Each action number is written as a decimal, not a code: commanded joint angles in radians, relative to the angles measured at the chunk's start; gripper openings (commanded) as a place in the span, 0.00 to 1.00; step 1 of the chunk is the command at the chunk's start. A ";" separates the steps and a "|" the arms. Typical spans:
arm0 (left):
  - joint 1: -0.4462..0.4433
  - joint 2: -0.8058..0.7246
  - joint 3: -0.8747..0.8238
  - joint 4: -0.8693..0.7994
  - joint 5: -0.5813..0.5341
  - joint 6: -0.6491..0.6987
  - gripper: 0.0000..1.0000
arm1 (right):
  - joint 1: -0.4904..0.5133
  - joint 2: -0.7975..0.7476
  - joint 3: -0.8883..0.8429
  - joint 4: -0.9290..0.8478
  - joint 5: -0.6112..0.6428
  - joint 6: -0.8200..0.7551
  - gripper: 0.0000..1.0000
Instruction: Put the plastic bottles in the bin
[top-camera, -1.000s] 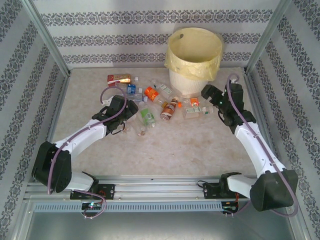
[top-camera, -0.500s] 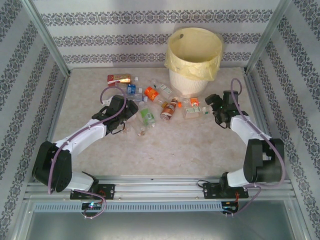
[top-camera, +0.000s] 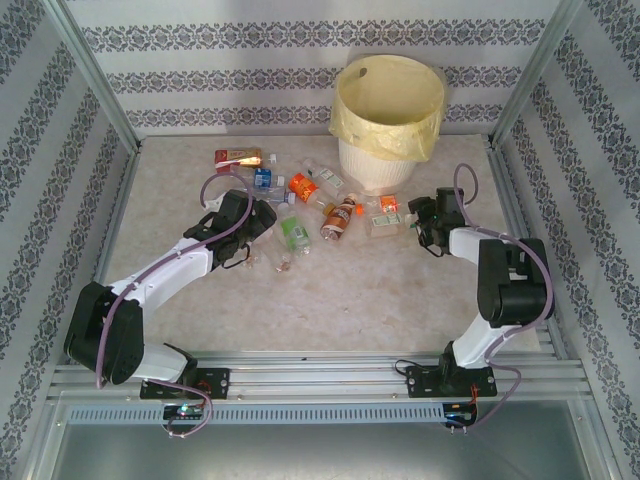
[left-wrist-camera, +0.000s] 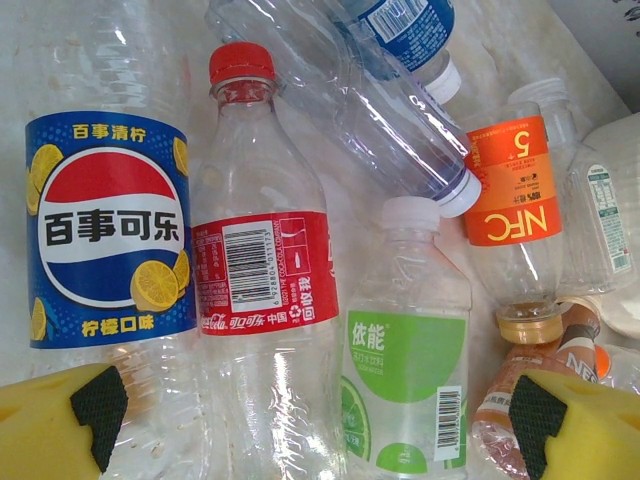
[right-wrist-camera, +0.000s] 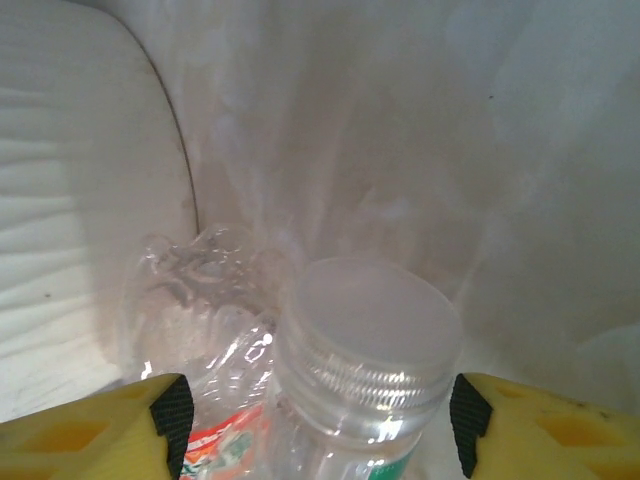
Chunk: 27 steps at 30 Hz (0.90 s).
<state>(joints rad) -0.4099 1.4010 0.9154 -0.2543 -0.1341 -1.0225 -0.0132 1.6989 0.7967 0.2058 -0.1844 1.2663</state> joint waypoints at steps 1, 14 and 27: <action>0.012 0.012 0.031 -0.020 -0.004 0.002 0.99 | -0.001 0.037 -0.022 0.117 -0.028 0.068 0.64; 0.014 0.003 0.038 -0.037 -0.012 -0.006 0.99 | -0.001 0.132 -0.026 0.222 -0.051 0.104 0.53; 0.013 -0.038 0.009 -0.015 -0.015 0.000 0.99 | 0.001 -0.097 -0.104 0.119 0.025 -0.049 0.32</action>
<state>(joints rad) -0.4099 1.3903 0.9379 -0.2630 -0.1349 -1.0225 -0.0154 1.6695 0.7036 0.3630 -0.2020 1.2839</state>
